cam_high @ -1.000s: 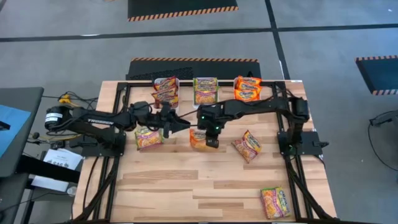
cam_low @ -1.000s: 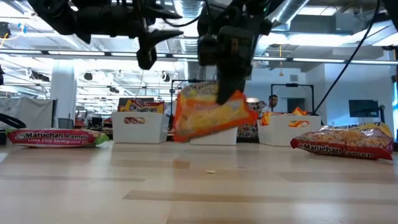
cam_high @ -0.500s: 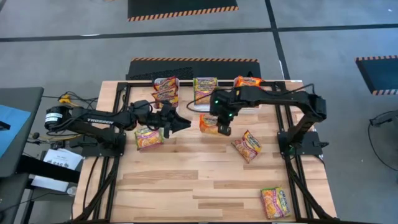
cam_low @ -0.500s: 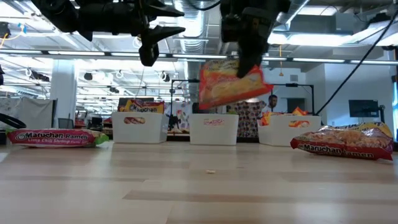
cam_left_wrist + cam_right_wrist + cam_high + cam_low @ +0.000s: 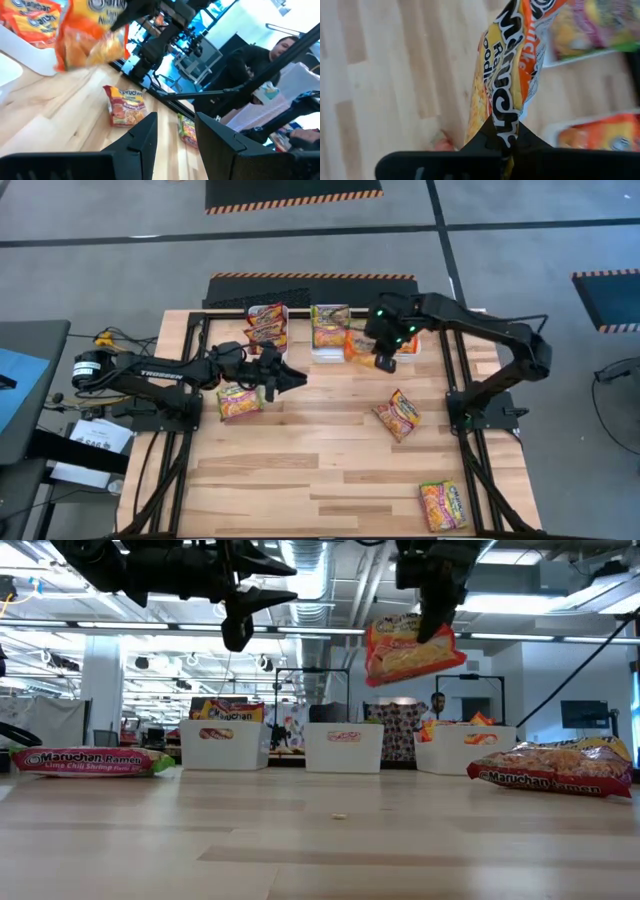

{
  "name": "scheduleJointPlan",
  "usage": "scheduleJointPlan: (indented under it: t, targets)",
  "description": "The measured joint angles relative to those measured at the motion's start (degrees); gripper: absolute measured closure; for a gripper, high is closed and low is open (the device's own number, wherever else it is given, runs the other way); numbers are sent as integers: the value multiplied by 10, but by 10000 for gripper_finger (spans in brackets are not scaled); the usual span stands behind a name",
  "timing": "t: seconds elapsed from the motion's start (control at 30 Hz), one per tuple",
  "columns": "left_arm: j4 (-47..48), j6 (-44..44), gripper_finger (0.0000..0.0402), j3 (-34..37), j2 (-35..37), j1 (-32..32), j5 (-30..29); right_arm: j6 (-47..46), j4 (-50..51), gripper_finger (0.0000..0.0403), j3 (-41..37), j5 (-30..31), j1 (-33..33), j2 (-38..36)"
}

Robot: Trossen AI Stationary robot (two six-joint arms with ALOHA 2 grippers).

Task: Sort Maruchan noodles
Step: Put the orange noodle pack into the right white bin

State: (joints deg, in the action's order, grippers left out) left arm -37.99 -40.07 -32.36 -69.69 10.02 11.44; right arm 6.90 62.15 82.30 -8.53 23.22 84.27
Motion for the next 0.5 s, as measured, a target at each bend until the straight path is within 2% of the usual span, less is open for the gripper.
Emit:
scheduleJointPlan:
  t: [0.23,0.5]
  targets:
    - [1,0,285,0,0,5,-18,54,28,394,0,2,87,-44]
    - [1,0,285,0,0,19,-19,122,44,394,-2,1,185,-56]
